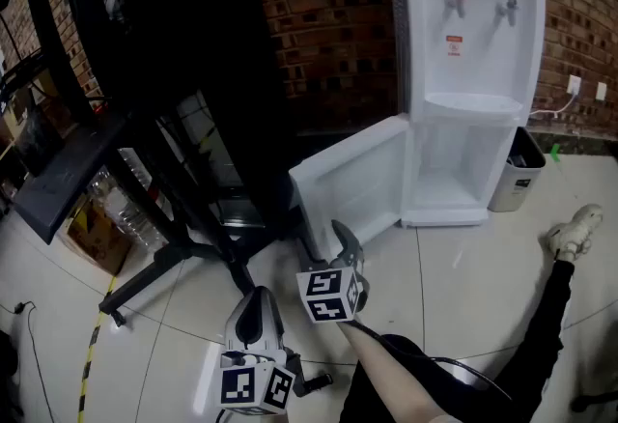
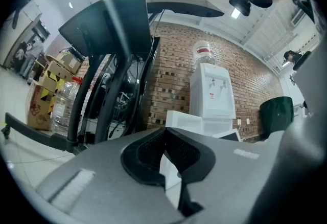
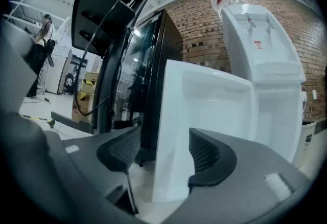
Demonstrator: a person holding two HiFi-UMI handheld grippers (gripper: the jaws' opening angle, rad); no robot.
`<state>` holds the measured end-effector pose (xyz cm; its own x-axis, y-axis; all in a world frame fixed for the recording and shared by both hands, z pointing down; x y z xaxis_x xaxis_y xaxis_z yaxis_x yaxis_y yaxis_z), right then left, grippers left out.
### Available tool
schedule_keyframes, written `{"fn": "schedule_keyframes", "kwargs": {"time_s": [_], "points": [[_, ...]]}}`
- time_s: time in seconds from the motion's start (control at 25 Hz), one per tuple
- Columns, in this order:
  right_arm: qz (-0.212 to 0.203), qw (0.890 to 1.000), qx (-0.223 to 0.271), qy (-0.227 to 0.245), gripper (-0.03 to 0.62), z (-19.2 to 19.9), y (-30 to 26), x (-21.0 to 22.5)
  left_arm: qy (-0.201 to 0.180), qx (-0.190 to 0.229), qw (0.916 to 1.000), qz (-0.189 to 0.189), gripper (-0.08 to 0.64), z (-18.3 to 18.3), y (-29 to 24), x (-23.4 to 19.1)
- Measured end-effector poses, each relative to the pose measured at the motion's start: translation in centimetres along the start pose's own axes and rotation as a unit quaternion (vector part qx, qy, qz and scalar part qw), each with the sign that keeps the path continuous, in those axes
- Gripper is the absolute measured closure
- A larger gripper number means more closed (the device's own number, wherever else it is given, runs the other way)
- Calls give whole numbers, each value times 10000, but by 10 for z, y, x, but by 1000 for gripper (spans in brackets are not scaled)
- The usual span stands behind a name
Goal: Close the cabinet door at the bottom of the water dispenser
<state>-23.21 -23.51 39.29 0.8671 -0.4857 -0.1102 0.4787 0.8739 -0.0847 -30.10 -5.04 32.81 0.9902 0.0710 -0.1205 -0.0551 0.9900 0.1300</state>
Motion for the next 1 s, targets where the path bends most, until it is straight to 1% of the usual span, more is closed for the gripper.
{"fn": "schedule_keyframes", "kwargs": {"time_s": [0.2,0.32,0.52,0.64,0.88,1.0], "points": [[327,9989,-277,202,308,6,-38,4,71,-121,9999,-64,543,9,3,-19],[454,9983,-308,215,310,4,-49,9,153,-171,9996,-144,544,12,3,-28],[412,9979,-328,379,319,2,-50,9,186,-224,9995,-110,545,15,-2,-28],[416,9973,-313,518,366,2,-44,6,206,-211,9996,-40,544,15,-5,-23],[340,9978,-392,412,373,4,-25,11,303,-213,9992,127,543,19,-9,-6],[306,9980,-399,383,374,6,-12,14,291,-212,9991,220,543,23,-10,3]]}}
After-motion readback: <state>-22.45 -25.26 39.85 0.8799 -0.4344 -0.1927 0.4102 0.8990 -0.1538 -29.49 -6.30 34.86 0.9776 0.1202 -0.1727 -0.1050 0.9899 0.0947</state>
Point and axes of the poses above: the fingertips, and each gripper's own axes: y backward along the fingers, x to its right, z out of its underside, the point moved 7 cm from there along y, backward along the fingers, and after that the axes turned 7 degrees about z, right-handed, at the moved point
